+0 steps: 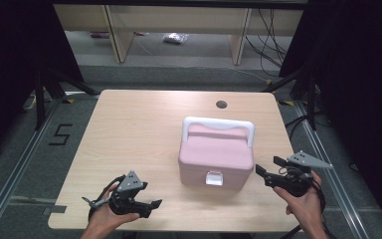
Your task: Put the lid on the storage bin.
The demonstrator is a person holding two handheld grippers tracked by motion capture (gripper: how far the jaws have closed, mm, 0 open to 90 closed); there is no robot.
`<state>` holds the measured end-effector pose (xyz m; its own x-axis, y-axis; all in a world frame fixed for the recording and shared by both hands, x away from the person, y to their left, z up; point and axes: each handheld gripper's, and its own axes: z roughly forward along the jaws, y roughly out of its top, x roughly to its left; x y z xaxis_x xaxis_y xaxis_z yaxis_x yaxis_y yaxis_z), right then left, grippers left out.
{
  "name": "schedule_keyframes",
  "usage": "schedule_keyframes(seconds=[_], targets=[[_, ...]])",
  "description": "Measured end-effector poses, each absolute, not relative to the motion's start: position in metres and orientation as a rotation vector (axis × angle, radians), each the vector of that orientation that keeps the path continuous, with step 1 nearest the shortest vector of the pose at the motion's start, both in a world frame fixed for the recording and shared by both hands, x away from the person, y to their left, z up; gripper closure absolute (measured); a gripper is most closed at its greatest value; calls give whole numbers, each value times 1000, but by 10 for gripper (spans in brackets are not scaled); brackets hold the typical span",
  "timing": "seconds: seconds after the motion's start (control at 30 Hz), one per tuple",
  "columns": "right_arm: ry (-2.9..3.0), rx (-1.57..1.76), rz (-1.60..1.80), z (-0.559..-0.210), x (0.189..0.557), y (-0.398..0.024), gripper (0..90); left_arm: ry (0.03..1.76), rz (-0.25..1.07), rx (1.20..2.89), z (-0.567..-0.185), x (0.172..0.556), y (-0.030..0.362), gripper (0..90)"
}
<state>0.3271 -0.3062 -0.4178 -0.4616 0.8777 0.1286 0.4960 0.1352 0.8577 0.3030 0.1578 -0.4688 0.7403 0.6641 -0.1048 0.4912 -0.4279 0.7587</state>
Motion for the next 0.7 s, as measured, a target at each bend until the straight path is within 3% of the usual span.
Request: schedule_keyframes(seconds=[0.2, 0.7], targets=[[2031, 1344, 1292, -429, 316, -304, 190, 908, 269, 2089, -474, 299, 165, 167], [2121, 1281, 1271, -453, 297, -307, 173, 895, 276, 2101, -482, 290, 165, 168]])
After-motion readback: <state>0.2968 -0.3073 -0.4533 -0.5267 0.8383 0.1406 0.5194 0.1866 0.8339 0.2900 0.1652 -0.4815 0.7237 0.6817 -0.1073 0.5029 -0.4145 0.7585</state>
